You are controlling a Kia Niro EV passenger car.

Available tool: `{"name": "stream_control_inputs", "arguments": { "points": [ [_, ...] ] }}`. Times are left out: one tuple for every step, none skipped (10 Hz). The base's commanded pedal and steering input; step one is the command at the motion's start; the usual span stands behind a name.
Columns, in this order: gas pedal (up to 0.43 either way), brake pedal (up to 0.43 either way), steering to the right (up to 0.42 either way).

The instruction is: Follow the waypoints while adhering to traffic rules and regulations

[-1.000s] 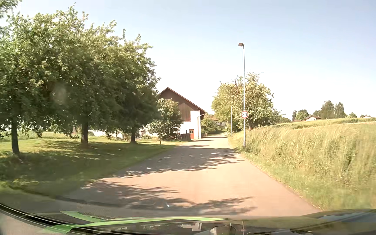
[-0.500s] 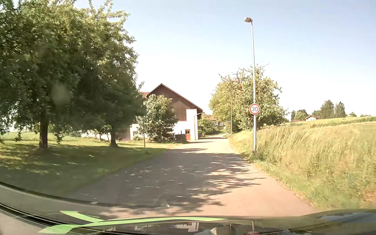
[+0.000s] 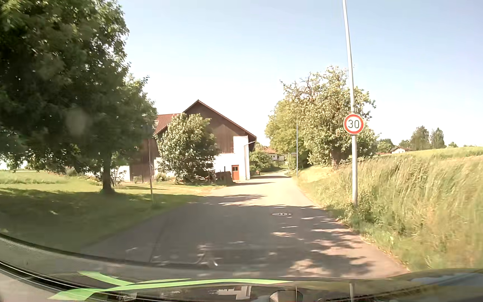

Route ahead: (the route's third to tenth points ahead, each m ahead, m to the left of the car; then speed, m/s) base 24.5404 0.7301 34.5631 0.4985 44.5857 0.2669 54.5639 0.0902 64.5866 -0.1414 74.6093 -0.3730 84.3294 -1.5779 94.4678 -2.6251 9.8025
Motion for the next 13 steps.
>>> {"name": "stream_control_inputs", "arguments": {
  "points": [
    [0.130, 0.000, 0.006],
    [0.130, 0.000, 0.006],
    [0.130, 0.000, 0.006],
    [0.130, 0.000, 0.006],
    [0.130, 0.000, 0.006],
    [0.130, 0.000, 0.006],
    [0.118, 0.000, 0.006],
    [0.118, 0.000, 0.006],
    [0.110, 0.000, 0.006],
    [0.110, 0.000, 0.006],
    [0.098, 0.000, 0.006],
    [0.098, 0.000, 0.006],
    [0.098, 0.000, 0.006]
  ]
}}
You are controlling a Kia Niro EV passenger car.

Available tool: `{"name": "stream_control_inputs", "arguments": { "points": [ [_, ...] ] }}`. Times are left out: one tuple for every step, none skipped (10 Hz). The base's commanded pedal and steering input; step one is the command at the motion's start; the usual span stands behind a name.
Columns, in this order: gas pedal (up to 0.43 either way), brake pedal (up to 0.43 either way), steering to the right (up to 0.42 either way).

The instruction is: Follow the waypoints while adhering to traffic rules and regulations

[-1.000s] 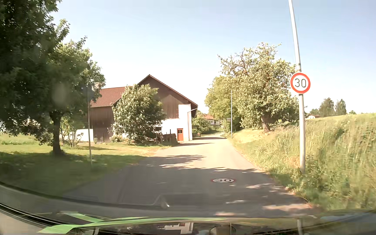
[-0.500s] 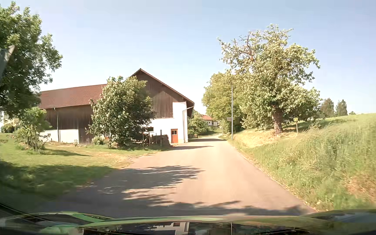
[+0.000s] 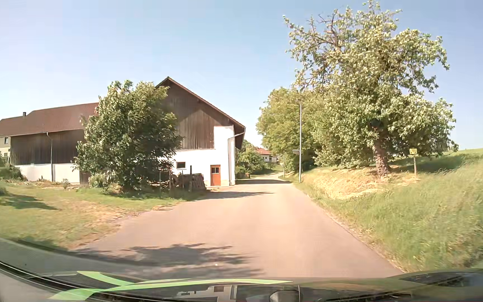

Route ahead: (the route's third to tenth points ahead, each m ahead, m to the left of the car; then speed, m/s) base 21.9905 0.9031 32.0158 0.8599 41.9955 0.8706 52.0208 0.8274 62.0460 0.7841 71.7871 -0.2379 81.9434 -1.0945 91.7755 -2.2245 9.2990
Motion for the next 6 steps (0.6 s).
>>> {"name": "stream_control_inputs", "arguments": {
  "points": [
    [0.098, 0.000, 0.006],
    [0.098, 0.000, 0.006],
    [0.110, 0.000, 0.006],
    [0.110, 0.000, 0.006],
    [0.110, 0.000, 0.006],
    [0.110, 0.000, 0.006]
  ]
}}
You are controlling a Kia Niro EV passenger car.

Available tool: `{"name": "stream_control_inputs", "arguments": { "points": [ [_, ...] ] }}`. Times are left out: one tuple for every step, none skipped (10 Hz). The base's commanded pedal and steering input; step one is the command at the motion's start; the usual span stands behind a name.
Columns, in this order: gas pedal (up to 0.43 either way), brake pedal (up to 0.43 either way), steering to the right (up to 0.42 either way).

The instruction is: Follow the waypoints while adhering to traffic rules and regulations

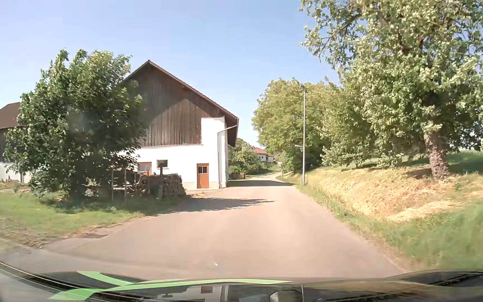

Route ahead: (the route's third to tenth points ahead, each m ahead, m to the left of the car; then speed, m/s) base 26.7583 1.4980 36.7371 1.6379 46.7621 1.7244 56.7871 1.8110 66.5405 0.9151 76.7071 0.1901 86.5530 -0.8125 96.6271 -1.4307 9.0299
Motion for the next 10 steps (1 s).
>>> {"name": "stream_control_inputs", "arguments": {
  "points": [
    [0.110, 0.000, 0.006],
    [0.110, 0.000, 0.005],
    [0.110, 0.000, 0.006],
    [0.110, 0.000, 0.006],
    [0.118, 0.000, 0.006],
    [0.118, 0.000, 0.006],
    [0.118, 0.000, 0.006],
    [0.118, 0.000, 0.005],
    [0.118, 0.000, 0.006],
    [0.118, 0.000, 0.006]
  ]
}}
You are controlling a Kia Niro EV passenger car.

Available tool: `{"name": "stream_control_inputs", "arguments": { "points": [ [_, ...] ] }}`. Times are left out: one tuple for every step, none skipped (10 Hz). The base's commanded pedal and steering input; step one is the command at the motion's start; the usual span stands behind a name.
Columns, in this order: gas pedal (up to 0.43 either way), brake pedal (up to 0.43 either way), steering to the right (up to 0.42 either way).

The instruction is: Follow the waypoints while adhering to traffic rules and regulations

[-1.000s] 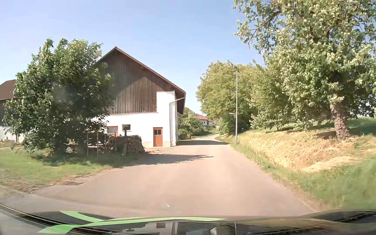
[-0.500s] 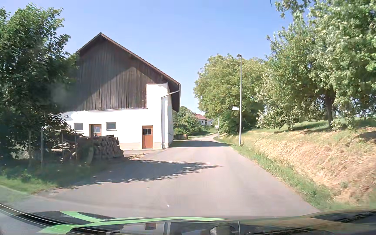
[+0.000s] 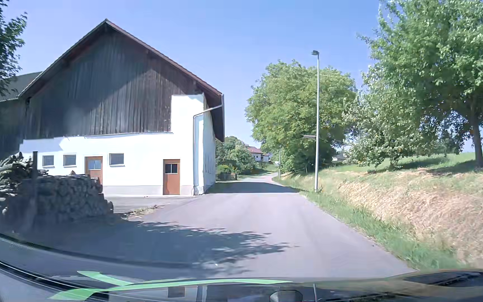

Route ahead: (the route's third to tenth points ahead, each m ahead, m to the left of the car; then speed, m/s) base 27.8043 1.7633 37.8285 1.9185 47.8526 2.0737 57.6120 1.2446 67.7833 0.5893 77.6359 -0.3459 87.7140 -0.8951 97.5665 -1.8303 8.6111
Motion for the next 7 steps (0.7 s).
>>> {"name": "stream_control_inputs", "arguments": {
  "points": [
    [0.118, 0.000, 0.006],
    [0.130, 0.000, 0.006],
    [0.130, 0.000, 0.005],
    [0.130, 0.000, 0.005],
    [0.130, 0.000, 0.005],
    [0.130, 0.000, 0.005],
    [0.130, 0.000, 0.005]
  ]
}}
